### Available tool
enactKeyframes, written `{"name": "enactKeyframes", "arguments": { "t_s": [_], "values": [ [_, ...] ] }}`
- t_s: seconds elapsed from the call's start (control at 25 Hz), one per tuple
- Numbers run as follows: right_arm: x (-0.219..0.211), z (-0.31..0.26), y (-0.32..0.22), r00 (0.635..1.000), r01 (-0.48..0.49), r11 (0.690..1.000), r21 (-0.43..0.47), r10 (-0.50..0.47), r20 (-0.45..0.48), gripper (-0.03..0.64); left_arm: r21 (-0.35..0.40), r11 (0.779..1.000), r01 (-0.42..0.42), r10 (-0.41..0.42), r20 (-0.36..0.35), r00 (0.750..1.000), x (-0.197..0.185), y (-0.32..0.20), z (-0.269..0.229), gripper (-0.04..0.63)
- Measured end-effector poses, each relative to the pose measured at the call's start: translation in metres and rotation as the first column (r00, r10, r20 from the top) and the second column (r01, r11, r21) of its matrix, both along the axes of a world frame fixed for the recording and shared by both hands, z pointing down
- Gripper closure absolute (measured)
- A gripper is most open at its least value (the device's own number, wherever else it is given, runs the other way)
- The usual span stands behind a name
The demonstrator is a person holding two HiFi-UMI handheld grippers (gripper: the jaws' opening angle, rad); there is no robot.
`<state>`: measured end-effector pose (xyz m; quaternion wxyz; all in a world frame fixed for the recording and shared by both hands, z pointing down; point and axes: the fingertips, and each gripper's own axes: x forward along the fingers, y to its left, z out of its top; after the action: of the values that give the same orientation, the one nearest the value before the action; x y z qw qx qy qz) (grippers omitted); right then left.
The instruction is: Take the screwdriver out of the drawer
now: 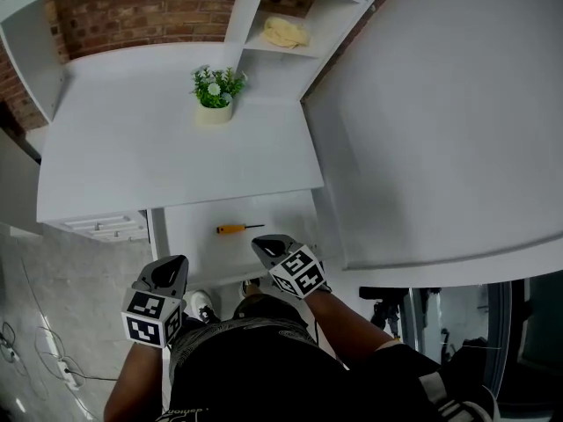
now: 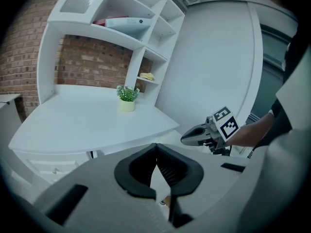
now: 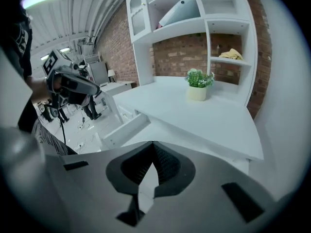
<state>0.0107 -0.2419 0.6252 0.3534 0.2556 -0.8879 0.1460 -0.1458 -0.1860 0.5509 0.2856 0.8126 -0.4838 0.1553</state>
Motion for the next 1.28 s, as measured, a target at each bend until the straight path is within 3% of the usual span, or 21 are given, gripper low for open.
{"name": "enactKeyframes", "arguments": {
  "t_s": [0.36, 0.76, 1.08, 1.28],
  "values": [
    [0.000, 0.082, -0.023, 0.966, 0.147, 0.988, -0.038, -0.152, -0.211, 0.614, -0.131, 0.991, 0.012, -0.007, 0.036, 0.999, 0.001, 0.001, 0.042, 0.578],
    [-0.004, 0.139, -0.046, 0.910, 0.244, 0.967, -0.072, -0.254, -0.326, 0.601, -0.185, 0.982, 0.043, -0.037, 0.035, 0.999, 0.001, -0.007, 0.060, 0.580],
    [-0.009, 0.174, -0.050, 0.818, 0.377, 0.920, -0.111, -0.387, -0.426, 0.562, -0.202, 0.975, 0.087, -0.082, 0.035, 0.996, -0.008, -0.013, 0.063, 0.580],
    [-0.009, 0.191, -0.056, 0.735, 0.472, 0.872, -0.127, -0.469, -0.489, 0.548, -0.222, 0.968, 0.113, -0.107, 0.041, 0.993, -0.011, -0.013, 0.069, 0.578]
  ]
}}
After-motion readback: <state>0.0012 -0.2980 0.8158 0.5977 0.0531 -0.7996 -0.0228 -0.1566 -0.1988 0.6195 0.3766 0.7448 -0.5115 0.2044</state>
